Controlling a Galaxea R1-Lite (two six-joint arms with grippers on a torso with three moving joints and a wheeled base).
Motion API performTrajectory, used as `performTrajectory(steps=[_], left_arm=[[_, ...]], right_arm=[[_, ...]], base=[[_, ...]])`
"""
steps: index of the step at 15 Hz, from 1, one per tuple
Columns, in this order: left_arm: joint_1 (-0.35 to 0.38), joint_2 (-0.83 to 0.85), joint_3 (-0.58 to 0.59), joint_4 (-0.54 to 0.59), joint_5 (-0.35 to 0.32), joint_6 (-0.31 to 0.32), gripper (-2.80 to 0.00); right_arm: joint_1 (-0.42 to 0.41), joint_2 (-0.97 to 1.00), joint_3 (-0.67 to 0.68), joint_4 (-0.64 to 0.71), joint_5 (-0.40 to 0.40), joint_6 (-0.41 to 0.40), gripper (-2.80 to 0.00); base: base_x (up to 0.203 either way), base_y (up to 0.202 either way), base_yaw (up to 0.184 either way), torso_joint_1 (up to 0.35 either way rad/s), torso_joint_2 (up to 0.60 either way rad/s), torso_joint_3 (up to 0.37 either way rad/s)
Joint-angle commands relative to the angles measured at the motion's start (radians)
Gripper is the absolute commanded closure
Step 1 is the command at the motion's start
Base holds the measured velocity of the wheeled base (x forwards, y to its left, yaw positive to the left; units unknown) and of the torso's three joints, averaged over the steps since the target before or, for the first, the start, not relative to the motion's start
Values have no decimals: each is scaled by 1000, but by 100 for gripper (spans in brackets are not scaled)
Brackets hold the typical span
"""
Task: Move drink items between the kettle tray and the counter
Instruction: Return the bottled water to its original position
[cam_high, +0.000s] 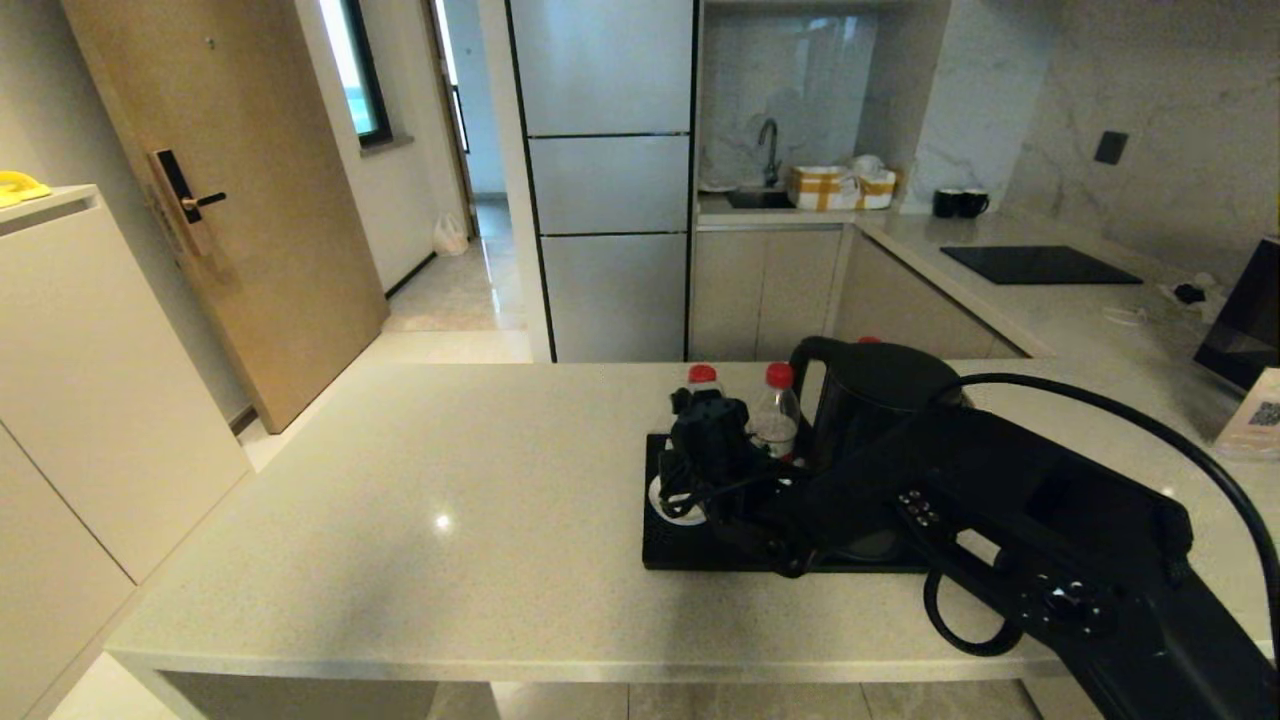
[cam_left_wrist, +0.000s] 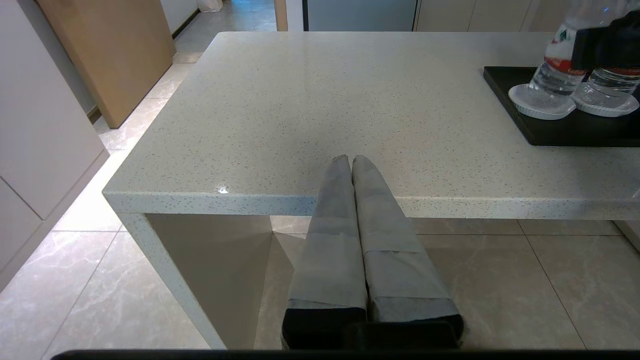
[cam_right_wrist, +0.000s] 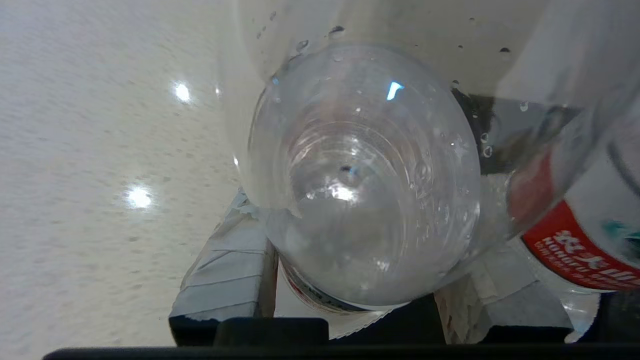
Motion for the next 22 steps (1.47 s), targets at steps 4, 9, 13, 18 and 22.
performTrajectory(steps=[4, 9, 13, 18, 22], left_arm=[[0, 0, 0, 1, 0, 0, 0], [1, 0, 0, 1, 0, 0, 0], [0, 0, 0, 1, 0, 0, 0], [2, 0, 0, -1, 0, 0, 0], [2, 0, 0, 1, 0, 0, 0]], right_arm=[[-1, 29, -10, -2, -2, 1, 0], [-1, 26, -9, 0, -4, 1, 0], [-1, 18, 0, 3, -4, -3, -101], [-1, 17, 9, -9, 0, -1, -280], [0, -6, 20, -9, -2, 5, -280]], base=[[0, 0, 0, 0, 0, 0], [0, 0, 0, 0, 0, 0], [0, 0, 0, 0, 0, 0], [0, 0, 0, 0, 0, 0], [0, 0, 0, 0, 0, 0]])
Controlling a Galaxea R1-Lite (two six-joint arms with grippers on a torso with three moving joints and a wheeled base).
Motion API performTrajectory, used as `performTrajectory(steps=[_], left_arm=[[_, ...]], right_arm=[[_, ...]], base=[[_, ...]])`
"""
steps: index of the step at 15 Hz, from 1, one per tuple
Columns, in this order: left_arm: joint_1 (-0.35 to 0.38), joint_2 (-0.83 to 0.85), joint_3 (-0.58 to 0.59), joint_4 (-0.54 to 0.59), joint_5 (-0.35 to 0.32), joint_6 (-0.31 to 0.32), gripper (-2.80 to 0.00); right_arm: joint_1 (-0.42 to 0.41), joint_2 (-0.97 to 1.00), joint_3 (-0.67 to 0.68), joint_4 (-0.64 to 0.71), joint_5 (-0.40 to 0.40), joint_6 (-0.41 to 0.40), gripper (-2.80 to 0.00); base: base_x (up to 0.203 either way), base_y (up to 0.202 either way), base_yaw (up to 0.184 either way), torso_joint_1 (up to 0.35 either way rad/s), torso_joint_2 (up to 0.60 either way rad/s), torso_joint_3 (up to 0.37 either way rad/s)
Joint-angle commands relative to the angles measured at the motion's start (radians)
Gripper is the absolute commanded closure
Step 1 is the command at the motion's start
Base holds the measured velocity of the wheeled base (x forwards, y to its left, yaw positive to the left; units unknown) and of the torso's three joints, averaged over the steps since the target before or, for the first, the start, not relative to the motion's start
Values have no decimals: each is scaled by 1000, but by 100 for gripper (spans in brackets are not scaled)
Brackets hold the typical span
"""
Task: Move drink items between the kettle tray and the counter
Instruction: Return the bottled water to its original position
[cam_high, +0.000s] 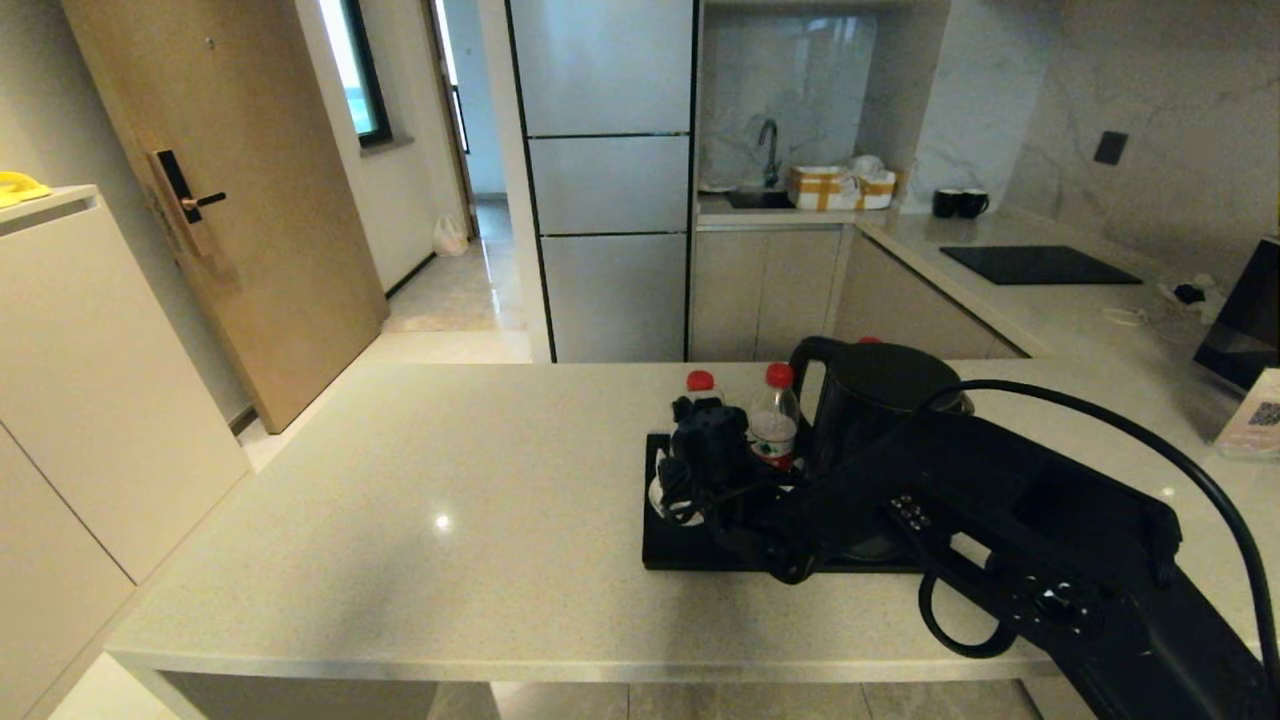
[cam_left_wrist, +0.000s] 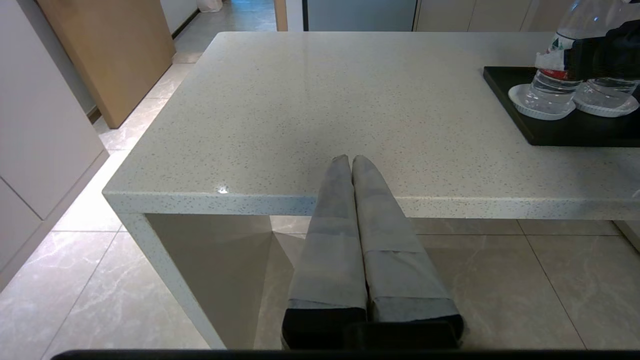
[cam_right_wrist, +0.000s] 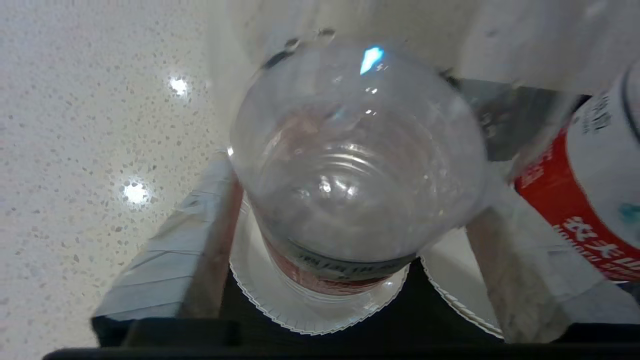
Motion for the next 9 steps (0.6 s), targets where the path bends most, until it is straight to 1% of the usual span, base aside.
performTrajectory(steps=[1, 7, 9], left_arm=[[1, 0, 0, 0, 0, 0, 0], [0, 0, 0, 0, 0, 0, 0], [0, 0, 0, 0, 0, 0, 0]], right_arm=[[3, -34, 33, -3, -1, 1, -280], [55, -179, 217, -8, 12, 4, -280], [74, -265, 304, -17, 10, 25, -280]], base=[[0, 0, 0, 0, 0, 0], [0, 0, 0, 0, 0, 0], [0, 0, 0, 0, 0, 0]])
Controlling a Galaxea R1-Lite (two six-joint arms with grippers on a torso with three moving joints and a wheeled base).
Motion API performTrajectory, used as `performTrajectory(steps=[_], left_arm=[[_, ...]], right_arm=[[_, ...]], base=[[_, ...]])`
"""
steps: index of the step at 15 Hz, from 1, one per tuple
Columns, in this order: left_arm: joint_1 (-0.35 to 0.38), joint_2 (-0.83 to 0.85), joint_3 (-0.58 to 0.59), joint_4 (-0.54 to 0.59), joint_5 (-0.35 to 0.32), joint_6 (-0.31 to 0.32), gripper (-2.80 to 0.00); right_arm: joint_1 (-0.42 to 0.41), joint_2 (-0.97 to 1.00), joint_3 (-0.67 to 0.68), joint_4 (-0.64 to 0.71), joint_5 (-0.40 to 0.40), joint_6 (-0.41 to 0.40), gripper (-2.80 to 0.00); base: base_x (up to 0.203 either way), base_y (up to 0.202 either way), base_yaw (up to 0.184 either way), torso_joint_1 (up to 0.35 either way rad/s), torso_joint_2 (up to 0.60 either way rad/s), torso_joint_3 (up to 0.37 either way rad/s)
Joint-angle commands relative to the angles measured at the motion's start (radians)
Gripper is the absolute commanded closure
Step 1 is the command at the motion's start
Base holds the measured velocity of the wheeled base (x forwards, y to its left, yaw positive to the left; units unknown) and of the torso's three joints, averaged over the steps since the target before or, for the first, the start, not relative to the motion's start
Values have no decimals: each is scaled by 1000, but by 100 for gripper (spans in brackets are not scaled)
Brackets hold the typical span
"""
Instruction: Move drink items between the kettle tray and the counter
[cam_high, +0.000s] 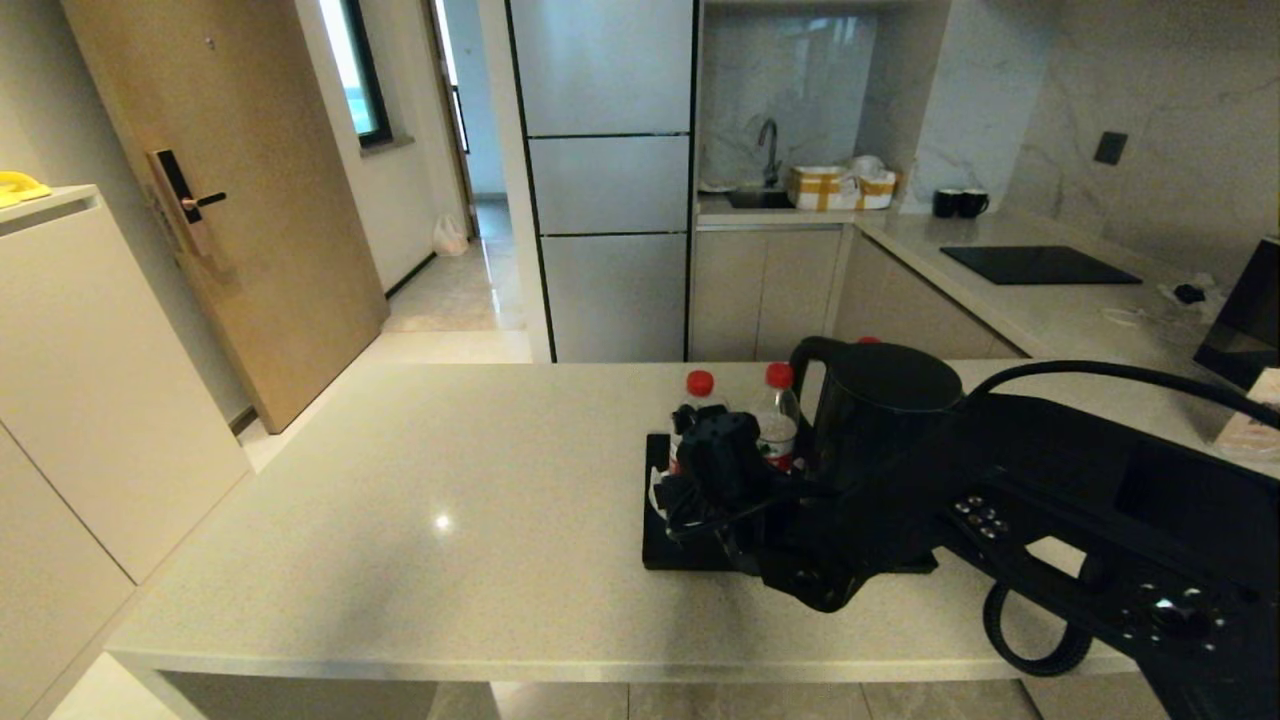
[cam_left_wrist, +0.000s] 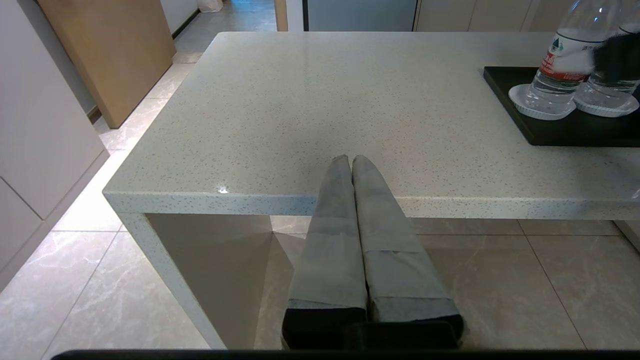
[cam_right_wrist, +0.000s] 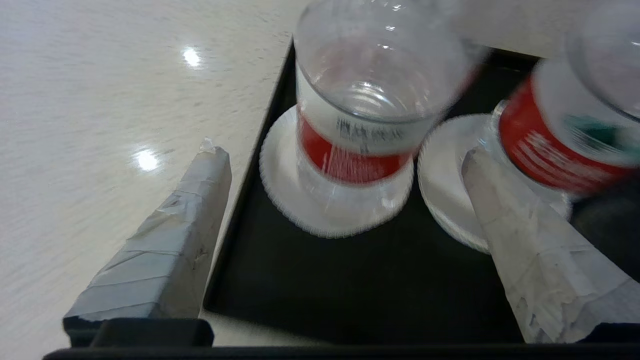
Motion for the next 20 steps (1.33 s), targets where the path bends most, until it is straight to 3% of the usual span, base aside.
performTrajectory(steps=[1, 4, 7, 8, 13, 17, 18, 20], left_arm=[[1, 0, 0, -1, 0, 0, 0], [0, 0, 0, 0, 0, 0, 0], [0, 0, 0, 0, 0, 0, 0], [0, 0, 0, 0, 0, 0, 0], [0, 0, 0, 0, 0, 0, 0], [0, 0, 0, 0, 0, 0, 0], [0, 0, 0, 0, 0, 0, 0], [1, 0, 0, 0, 0, 0, 0]], right_arm=[[23, -145, 130, -16, -3, 24, -280], [34, -313, 337, -80, -1, 48, -280], [11, -522, 442, -90, -1, 44, -280], [-9, -596, 456, -63, -3, 39, 0], [-134, -995, 470, 272, -31, 23, 0], [-202, -1302, 459, 597, -218, -9, 0], [-242, -1376, 461, 682, -296, -20, 0], [-400, -1507, 482, 780, -397, -40, 0]], base=[[0, 0, 0, 0, 0, 0], [0, 0, 0, 0, 0, 0], [0, 0, 0, 0, 0, 0], [0, 0, 0, 0, 0, 0], [0, 0, 0, 0, 0, 0], [0, 0, 0, 0, 0, 0], [0, 0, 0, 0, 0, 0], [0, 0, 0, 0, 0, 0]])
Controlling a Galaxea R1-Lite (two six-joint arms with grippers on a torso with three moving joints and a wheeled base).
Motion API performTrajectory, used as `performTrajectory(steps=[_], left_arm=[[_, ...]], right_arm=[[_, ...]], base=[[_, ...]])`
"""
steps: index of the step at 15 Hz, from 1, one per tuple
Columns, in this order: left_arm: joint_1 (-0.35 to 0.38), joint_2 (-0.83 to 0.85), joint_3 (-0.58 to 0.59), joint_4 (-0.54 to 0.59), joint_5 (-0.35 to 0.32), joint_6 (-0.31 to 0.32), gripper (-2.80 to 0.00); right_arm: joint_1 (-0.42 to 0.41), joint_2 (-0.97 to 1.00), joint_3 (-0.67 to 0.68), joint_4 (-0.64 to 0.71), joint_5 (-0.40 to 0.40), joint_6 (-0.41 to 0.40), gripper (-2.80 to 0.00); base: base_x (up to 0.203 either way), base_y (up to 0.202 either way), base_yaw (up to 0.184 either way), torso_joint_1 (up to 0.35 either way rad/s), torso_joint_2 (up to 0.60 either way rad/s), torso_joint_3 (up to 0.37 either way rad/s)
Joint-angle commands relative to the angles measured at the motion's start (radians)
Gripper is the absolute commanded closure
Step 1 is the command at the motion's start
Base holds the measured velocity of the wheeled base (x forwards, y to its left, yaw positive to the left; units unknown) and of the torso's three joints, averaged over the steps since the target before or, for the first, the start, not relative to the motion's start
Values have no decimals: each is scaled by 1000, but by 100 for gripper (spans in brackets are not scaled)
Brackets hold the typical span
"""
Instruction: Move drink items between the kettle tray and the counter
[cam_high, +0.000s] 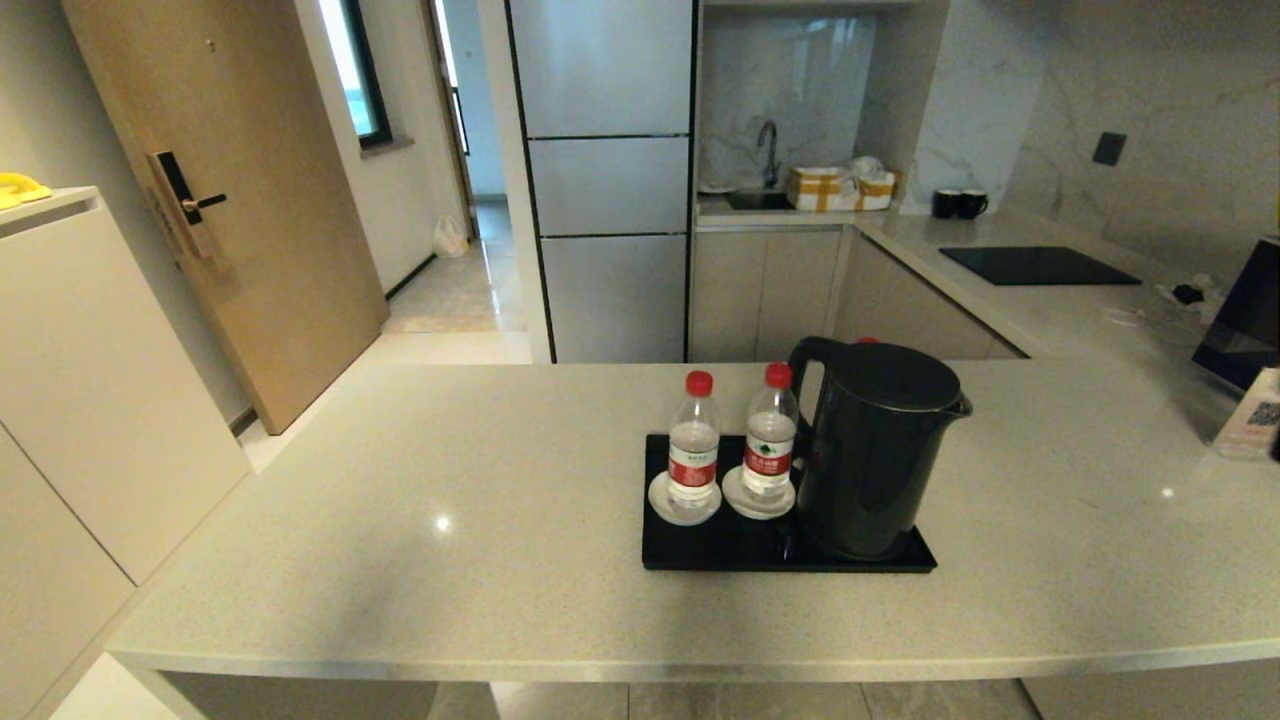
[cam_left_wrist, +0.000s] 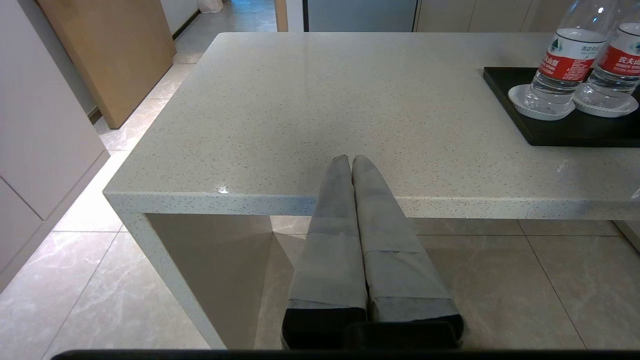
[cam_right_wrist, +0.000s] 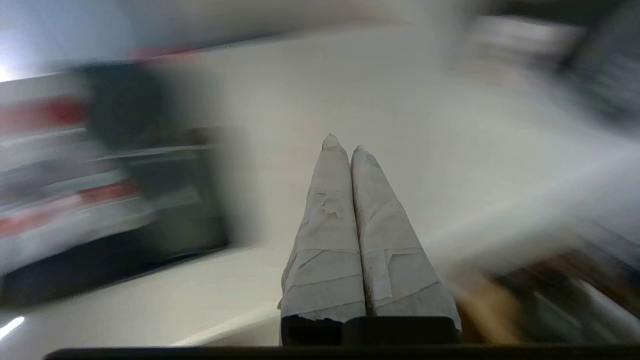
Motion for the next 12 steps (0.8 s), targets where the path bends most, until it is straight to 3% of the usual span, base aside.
performTrajectory(steps=[1, 4, 7, 10, 12], left_arm=[[0, 0, 0, 1, 0, 0, 0], [1, 0, 0, -1, 0, 0, 0], [1, 0, 0, 0, 0, 0, 0], [1, 0, 0, -1, 0, 0, 0], [0, 0, 0, 1, 0, 0, 0]], right_arm=[[-173, -261, 32, 96, -85, -17, 0], [-333, -538, 114, 186, -132, -91, 0], [-394, -822, 229, 270, -102, -196, 0], [-397, -1041, 420, 287, 141, -245, 0], [-397, -1066, 617, 128, 320, -298, 0]], base=[[0, 0, 0, 0, 0, 0], [0, 0, 0, 0, 0, 0], [0, 0, 0, 0, 0, 0], [0, 0, 0, 0, 0, 0], [0, 0, 0, 0, 0, 0]])
